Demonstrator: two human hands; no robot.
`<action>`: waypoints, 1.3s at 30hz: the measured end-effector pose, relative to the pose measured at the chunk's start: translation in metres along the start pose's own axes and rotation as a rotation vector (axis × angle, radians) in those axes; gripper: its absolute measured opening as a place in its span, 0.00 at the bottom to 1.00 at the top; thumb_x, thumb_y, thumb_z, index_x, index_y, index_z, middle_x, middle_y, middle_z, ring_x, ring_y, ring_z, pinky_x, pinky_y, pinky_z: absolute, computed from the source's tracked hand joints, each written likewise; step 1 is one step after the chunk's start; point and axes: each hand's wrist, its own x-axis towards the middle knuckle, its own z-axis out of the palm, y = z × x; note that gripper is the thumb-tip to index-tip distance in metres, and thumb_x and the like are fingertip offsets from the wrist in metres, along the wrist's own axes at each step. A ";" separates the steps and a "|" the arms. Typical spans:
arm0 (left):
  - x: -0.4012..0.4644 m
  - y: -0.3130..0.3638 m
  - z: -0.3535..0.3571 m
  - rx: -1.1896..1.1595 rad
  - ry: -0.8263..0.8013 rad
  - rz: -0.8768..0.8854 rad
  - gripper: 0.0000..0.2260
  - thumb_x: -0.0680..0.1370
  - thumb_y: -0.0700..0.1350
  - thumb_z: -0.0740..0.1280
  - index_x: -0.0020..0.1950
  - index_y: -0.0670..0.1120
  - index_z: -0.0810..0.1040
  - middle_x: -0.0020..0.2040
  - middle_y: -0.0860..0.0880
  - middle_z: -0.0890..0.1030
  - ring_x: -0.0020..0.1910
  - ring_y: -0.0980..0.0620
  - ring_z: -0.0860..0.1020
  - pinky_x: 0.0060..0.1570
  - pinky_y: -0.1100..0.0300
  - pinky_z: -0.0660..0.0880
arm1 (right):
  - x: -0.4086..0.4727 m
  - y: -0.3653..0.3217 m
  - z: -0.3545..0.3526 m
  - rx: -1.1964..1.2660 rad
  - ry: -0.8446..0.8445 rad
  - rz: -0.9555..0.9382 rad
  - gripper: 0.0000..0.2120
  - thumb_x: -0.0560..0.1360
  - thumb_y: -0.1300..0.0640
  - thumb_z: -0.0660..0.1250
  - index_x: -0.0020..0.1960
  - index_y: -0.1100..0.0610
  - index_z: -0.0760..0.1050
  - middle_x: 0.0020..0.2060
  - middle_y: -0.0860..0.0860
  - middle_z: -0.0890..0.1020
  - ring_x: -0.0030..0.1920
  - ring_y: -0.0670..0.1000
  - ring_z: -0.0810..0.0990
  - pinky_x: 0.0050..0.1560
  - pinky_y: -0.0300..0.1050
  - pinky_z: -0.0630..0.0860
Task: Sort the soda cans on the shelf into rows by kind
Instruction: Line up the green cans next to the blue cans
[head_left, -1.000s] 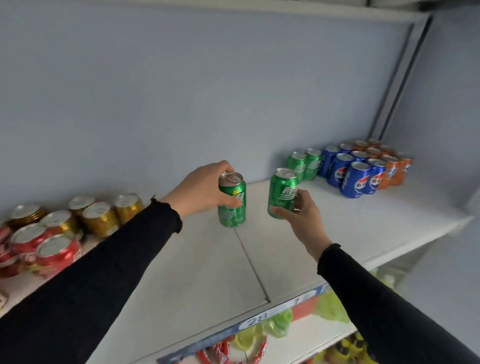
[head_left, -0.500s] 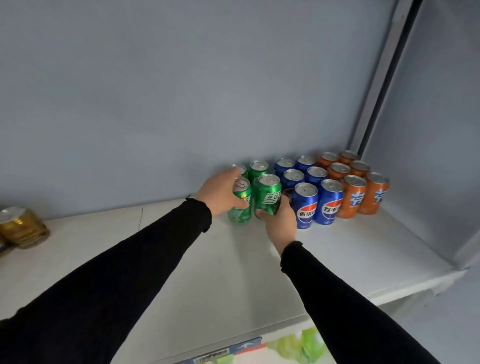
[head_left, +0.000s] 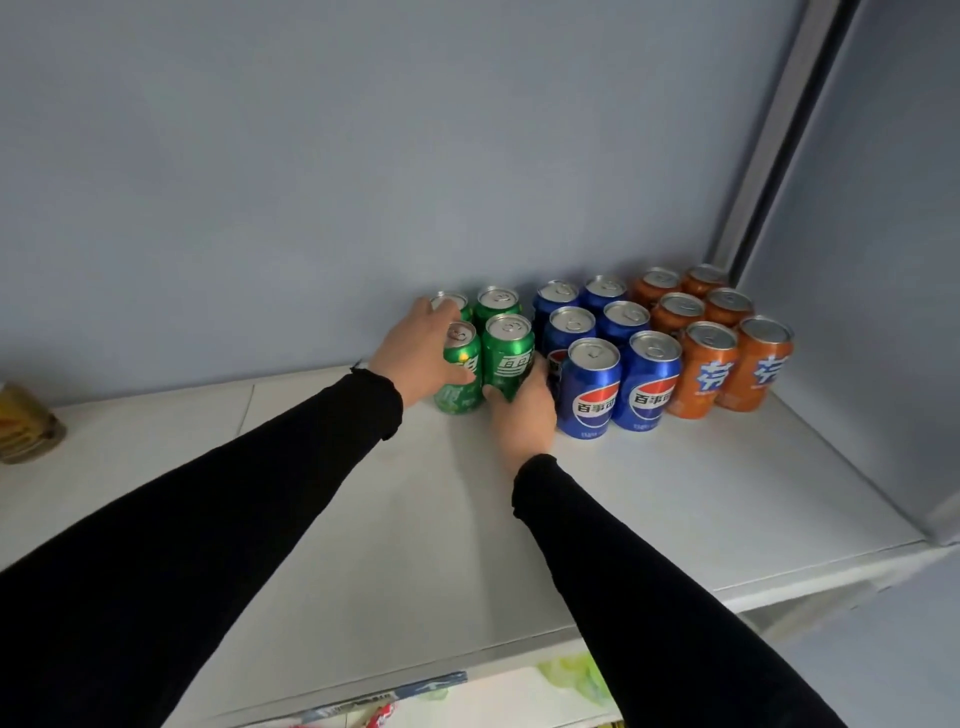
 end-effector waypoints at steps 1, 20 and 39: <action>0.000 -0.001 0.001 0.011 0.005 -0.003 0.34 0.70 0.50 0.78 0.71 0.47 0.67 0.64 0.44 0.69 0.56 0.43 0.76 0.50 0.57 0.70 | -0.002 0.001 0.000 0.006 -0.008 -0.005 0.34 0.72 0.62 0.73 0.74 0.57 0.63 0.68 0.54 0.76 0.67 0.55 0.76 0.67 0.51 0.73; -0.151 -0.091 -0.078 0.159 0.107 -0.045 0.14 0.78 0.54 0.67 0.62 0.51 0.78 0.61 0.53 0.76 0.61 0.50 0.70 0.57 0.53 0.72 | -0.111 -0.096 0.012 -0.331 -0.384 -0.496 0.18 0.77 0.56 0.69 0.66 0.56 0.75 0.62 0.52 0.77 0.65 0.56 0.71 0.59 0.39 0.63; -0.448 -0.384 -0.267 0.204 0.404 -0.270 0.16 0.77 0.53 0.70 0.63 0.51 0.78 0.64 0.53 0.75 0.64 0.51 0.70 0.63 0.56 0.68 | -0.384 -0.275 0.311 0.078 -0.710 -0.550 0.10 0.79 0.56 0.68 0.59 0.46 0.77 0.56 0.43 0.80 0.57 0.45 0.78 0.58 0.43 0.75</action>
